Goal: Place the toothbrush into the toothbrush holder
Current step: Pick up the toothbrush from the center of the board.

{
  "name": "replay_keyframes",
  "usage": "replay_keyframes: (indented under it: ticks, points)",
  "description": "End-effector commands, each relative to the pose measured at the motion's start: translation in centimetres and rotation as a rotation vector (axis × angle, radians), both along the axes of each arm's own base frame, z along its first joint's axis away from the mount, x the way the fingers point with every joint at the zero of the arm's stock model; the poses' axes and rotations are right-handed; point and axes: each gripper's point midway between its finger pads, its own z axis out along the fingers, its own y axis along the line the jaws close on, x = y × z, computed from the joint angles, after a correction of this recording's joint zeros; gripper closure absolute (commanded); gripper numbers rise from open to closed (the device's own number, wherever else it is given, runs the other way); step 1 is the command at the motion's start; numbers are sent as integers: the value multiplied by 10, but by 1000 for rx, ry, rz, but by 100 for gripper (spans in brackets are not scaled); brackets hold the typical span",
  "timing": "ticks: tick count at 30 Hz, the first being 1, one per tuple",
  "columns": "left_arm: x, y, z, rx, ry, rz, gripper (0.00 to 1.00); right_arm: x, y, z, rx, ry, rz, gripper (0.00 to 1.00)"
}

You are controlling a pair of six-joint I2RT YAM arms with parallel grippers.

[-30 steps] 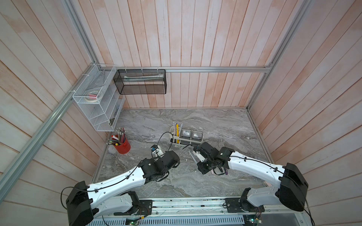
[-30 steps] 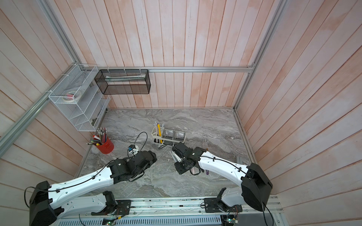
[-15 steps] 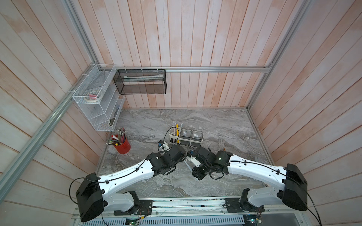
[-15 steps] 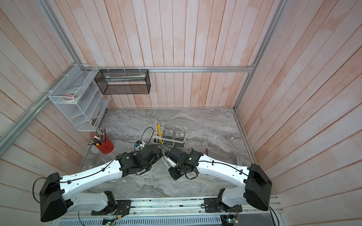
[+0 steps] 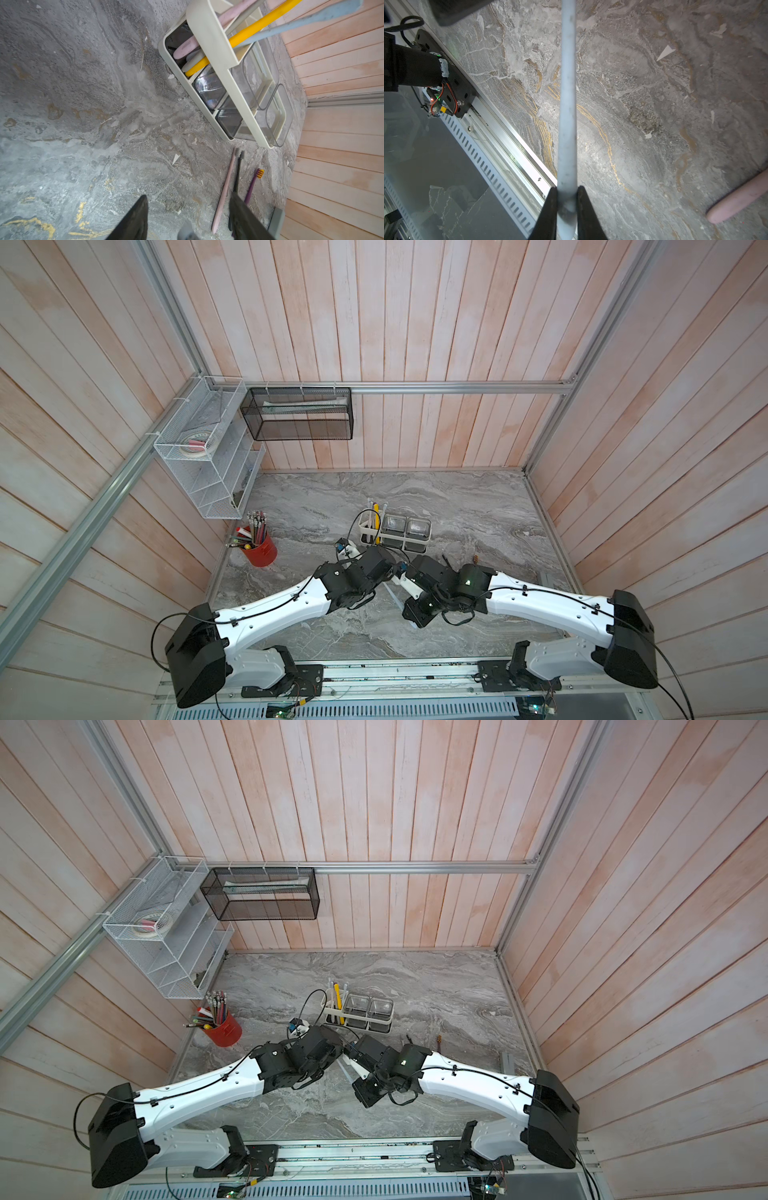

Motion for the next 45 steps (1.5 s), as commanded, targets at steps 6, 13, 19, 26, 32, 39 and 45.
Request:
replay_keyframes:
  ticks: [6,13,19,26,32,39,45]
  points:
    - [-6,-5,-17,1,38,-33,49,5,12,16,40,-24,-7,92]
    - [-4,-9,-12,-6,28,-45,59,4,15,14,26,-24,2,93]
    - [4,-3,-15,-6,35,-24,67,6,14,16,23,-34,-7,94]
    - [4,-6,-16,-6,37,-36,72,5,15,16,24,-35,-5,95]
    - [4,-6,-16,-6,35,-40,79,5,15,15,23,-35,-5,96]
    - [4,-6,-18,-2,40,-45,82,6,15,15,27,-37,-7,97]
    - [5,-8,-19,1,43,-49,83,6,15,16,28,-36,-9,97]
